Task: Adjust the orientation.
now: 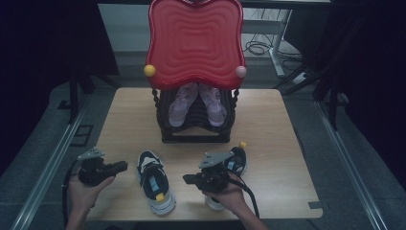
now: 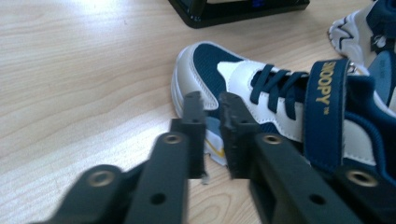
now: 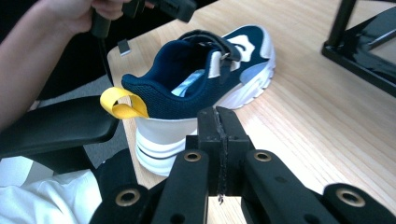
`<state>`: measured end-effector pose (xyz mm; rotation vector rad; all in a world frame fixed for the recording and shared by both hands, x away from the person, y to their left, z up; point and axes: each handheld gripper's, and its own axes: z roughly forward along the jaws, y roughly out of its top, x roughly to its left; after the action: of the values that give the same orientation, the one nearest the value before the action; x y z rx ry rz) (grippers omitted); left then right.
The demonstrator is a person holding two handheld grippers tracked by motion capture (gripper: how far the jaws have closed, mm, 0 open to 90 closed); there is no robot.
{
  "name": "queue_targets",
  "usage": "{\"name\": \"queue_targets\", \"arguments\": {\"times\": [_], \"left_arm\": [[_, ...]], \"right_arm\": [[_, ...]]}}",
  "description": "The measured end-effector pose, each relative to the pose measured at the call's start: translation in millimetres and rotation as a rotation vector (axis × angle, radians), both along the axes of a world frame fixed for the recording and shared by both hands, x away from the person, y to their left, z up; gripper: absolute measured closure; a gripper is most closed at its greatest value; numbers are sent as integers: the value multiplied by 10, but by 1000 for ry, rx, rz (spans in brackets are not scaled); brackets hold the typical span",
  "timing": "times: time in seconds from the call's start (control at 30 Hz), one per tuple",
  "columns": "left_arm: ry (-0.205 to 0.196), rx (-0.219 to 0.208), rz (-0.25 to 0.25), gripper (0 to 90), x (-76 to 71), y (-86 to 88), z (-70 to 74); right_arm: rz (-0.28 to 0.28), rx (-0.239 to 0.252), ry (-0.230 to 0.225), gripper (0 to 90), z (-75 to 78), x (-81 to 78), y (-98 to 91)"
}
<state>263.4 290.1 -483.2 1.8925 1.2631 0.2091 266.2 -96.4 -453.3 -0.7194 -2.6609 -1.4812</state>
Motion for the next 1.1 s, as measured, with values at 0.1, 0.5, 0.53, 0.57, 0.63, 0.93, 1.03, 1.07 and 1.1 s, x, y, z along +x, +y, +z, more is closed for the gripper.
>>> {"name": "queue_targets", "arguments": {"times": [0.1, 0.5, 0.53, 0.57, 0.63, 0.93, 1.03, 1.07, 1.1], "left_arm": [[8, 21, 5, 889, -12, -4, -28], [53, 54, 26, 893, -8, 35, -147], [53, 53, 26, 894, -8, 36, -150], [54, 52, 26, 893, -9, 37, -152], [54, 51, 27, 894, -12, 41, -157], [62, 45, 4, 893, 12, -36, -194], [69, 48, -14, 893, 37, -101, -214], [71, 48, -19, 893, 49, -123, -220], [73, 50, -26, 893, 63, -143, -225]], "right_arm": [[-21, 17, -10, 875, 9, -9, -127], [-102, 63, -17, 714, -50, 33, -559], [-103, 60, -20, 703, -49, 32, -568], [-106, 61, -23, 689, -48, 31, -576], [-115, 62, -26, 667, -42, 30, -599], [-151, 72, -34, 619, -49, 23, -735], [-155, 77, -33, 615, -39, 18, -759], [-156, 79, -36, 615, -35, 17, -766], [-158, 81, -34, 615, -30, 15, -772]]}}
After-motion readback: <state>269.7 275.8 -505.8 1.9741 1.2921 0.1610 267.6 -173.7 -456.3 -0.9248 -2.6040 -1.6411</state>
